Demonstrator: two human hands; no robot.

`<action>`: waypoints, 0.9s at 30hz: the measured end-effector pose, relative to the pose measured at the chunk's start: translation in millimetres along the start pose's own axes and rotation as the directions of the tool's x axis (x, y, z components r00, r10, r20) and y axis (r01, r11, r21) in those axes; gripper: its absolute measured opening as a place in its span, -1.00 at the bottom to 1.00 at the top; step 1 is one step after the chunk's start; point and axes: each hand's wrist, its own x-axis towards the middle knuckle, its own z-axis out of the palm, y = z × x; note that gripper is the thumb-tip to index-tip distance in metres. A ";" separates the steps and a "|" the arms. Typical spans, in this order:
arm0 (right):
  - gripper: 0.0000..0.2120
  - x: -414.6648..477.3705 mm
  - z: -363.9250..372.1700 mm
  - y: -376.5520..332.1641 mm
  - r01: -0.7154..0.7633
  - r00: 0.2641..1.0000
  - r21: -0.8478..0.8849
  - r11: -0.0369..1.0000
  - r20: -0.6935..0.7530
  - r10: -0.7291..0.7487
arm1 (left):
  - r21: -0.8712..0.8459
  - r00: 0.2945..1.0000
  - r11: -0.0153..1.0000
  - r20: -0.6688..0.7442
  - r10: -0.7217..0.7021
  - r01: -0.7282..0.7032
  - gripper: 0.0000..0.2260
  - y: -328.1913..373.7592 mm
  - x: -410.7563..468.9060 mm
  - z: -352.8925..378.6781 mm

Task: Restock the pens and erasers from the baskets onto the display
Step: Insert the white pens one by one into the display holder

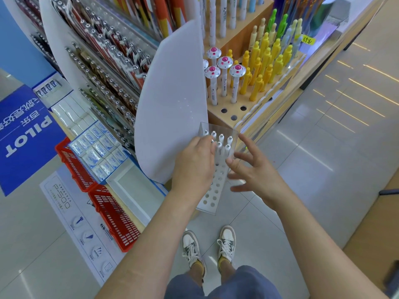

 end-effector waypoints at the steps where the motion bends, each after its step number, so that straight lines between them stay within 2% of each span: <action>1: -0.34 0.6 0.7 0.9 -0.034 0.999 0.003 0.999 0.012 0.034 | 0.011 1.000 1.000 0.010 0.002 -0.002 -0.78 0.6 2.1 -0.1; 8: -0.43 5.3 5.6 8.0 -0.004 1.000 -0.037 0.999 -0.018 0.004 | 0.023 0.998 1.000 -0.059 0.010 -0.009 -0.86 -1.5 2.5 1.3; 14: -0.48 6.9 14.9 9.9 0.029 0.994 0.006 1.000 -0.104 -0.028 | 0.050 0.997 0.998 0.074 0.030 -0.033 -0.84 -5.6 7.3 5.9; 19: -0.50 5.4 25.5 10.4 0.056 0.980 0.073 0.996 -0.195 -0.041 | 0.071 0.994 0.997 0.105 0.012 -0.019 -0.80 -2.2 12.6 2.6; 25: -0.47 2.6 33.6 7.9 0.098 0.966 0.022 0.995 -0.244 -0.089 | 0.007 0.997 0.998 0.050 -0.058 0.057 -0.72 2.1 6.7 -5.6; 27: -0.45 2.4 29.6 7.9 0.102 0.951 -0.107 0.989 -0.280 -0.128 | -0.006 0.998 0.998 0.006 -0.056 0.056 -0.79 2.6 -2.8 -12.2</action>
